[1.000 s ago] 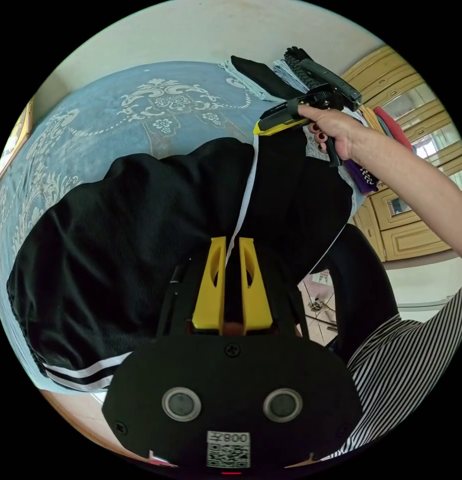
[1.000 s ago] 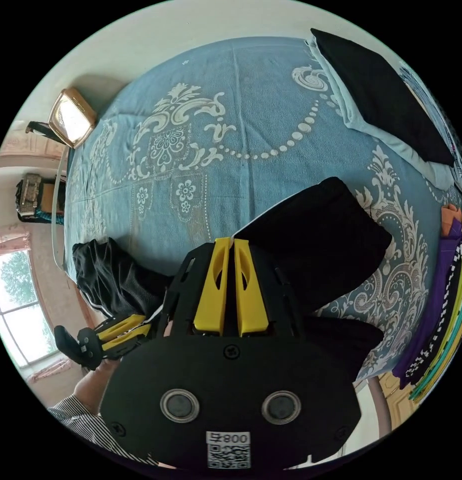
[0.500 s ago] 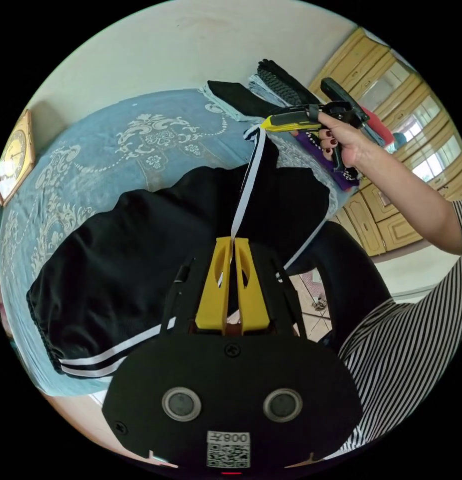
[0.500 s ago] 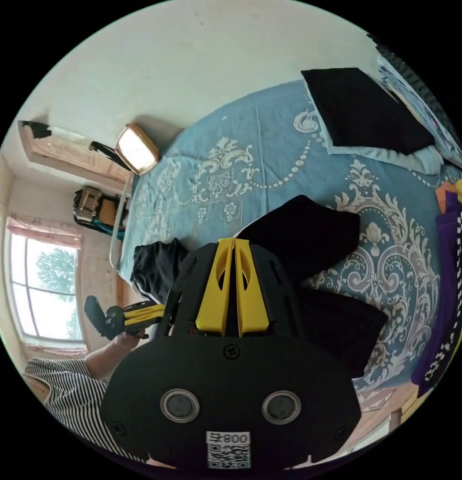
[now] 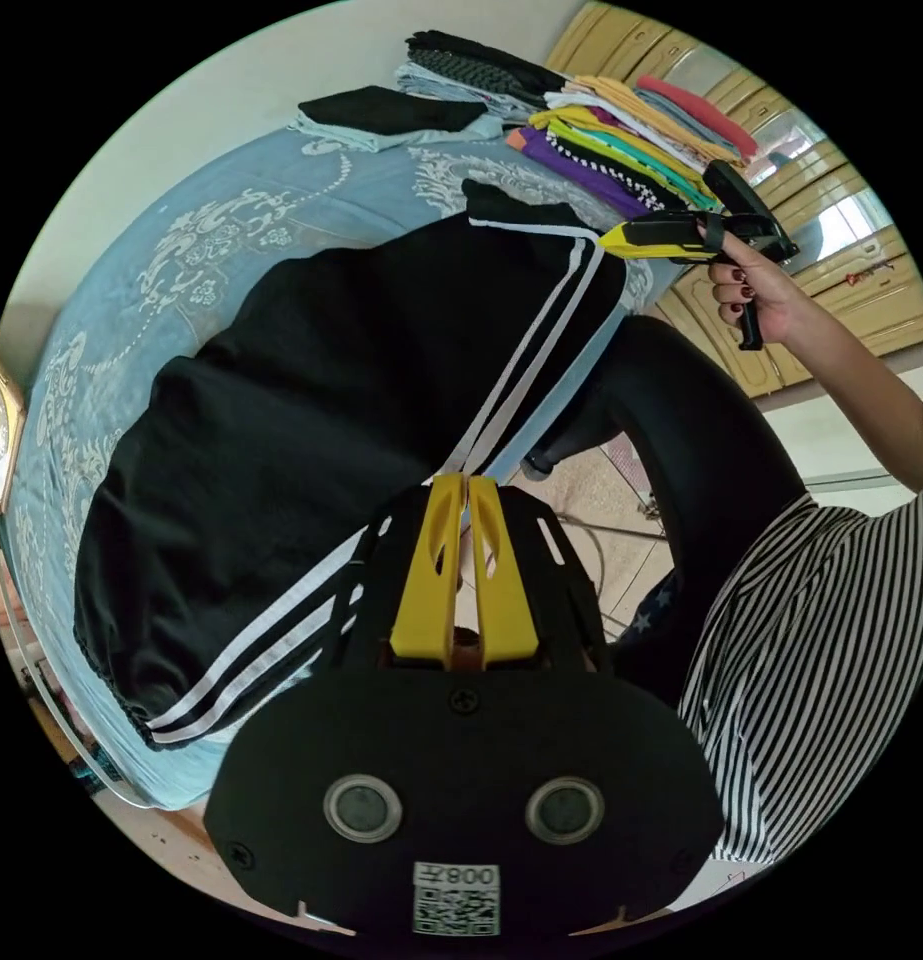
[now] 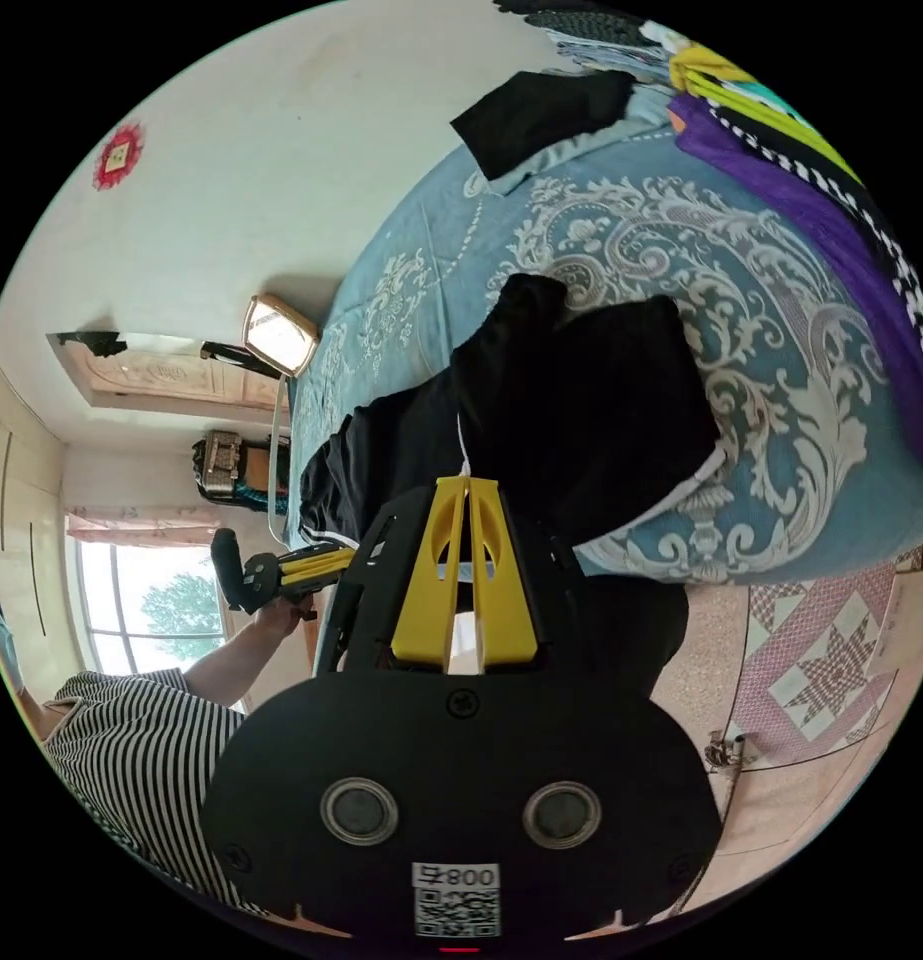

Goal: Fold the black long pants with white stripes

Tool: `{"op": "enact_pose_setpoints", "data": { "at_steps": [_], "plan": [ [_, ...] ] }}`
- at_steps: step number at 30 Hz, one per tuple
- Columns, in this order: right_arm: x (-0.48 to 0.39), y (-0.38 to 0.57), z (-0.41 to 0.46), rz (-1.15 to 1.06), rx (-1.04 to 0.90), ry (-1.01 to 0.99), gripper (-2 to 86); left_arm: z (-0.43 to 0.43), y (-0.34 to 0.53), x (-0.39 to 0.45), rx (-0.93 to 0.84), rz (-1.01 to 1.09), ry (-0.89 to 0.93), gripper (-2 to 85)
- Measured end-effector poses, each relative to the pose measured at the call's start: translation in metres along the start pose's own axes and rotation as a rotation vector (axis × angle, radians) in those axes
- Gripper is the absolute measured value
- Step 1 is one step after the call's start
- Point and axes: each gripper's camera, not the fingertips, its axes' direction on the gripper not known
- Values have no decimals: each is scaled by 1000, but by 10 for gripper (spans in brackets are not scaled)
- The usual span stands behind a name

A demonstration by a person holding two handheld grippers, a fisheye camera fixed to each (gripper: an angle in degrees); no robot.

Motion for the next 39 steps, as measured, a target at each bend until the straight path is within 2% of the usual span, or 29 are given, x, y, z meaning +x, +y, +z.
{"op": "enact_pose_setpoints", "data": {
  "at_steps": [8,13,16,23,26,30,35,37,39],
  "plan": [
    [48,25,48,18,-94,61,4,19,-67,22,-107,-70,20,18],
    [62,40,65,4,-102,60,5,12,-93,27,-101,-129,69,27],
    [62,50,68,-23,-84,149,10,0,-108,35,-59,-155,60,33],
    [-3,60,96,-385,41,455,54,-19,-190,46,142,-144,242,42],
    [-14,56,133,-498,19,573,64,-7,-239,40,163,-173,365,51],
    [-3,62,178,-551,-49,658,68,18,-290,26,128,-278,417,60],
    [27,75,196,-493,-34,666,23,51,-332,15,99,-380,551,44],
    [40,80,192,-459,-5,630,15,48,-341,19,124,-366,584,34],
    [60,90,173,-396,72,510,9,41,-350,26,156,-320,613,26]
  ]
}}
